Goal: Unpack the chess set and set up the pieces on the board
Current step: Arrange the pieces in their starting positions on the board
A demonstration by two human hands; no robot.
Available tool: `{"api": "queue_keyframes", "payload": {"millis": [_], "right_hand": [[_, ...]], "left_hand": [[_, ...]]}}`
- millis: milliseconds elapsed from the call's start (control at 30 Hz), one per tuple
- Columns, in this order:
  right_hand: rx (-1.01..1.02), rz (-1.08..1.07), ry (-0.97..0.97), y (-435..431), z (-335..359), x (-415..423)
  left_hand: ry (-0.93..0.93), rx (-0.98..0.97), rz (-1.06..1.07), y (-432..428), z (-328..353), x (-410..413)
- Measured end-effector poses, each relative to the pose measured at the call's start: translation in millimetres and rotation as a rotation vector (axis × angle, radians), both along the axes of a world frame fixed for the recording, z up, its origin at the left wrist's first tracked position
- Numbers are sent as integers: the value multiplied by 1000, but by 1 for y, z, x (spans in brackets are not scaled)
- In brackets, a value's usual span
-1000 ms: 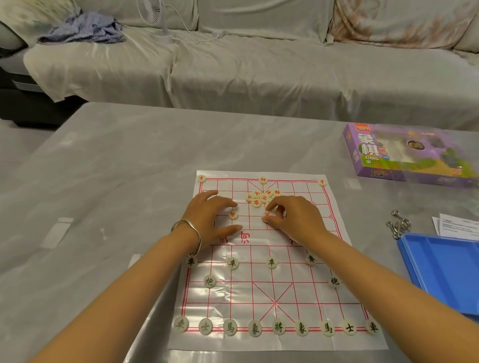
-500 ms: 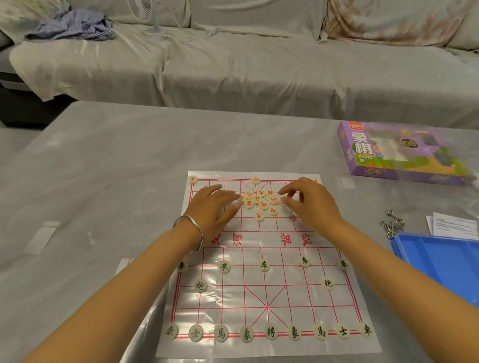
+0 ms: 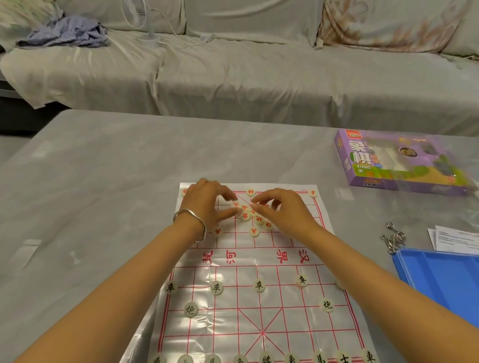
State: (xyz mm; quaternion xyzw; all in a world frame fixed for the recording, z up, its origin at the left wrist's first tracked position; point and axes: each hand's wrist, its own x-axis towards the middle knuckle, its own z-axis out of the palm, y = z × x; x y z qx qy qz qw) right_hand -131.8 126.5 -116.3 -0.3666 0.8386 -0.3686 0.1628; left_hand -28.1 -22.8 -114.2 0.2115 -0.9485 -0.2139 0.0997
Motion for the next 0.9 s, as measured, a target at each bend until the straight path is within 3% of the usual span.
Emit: {"api": "queue_keyframes", "payload": {"millis": [167, 267, 333, 500, 667, 900], "right_hand": [[-182, -64, -552, 8, 19, 10], [-242, -60, -710, 22, 27, 6], [-257, -75, -676, 34, 31, -1], [-128, -162, -270, 71, 20, -30], [144, -42, -161, 79, -4, -35], [119, -11, -67, 64, -17, -28]], "left_hand": [[261, -125, -53, 25, 27, -2], [286, -160, -85, 40, 32, -9], [273, -140, -107, 49, 30, -13], [3, -36, -154, 63, 7, -11], [-128, -85, -147, 56, -9, 1], [-143, -98, -94, 46, -8, 10]]}}
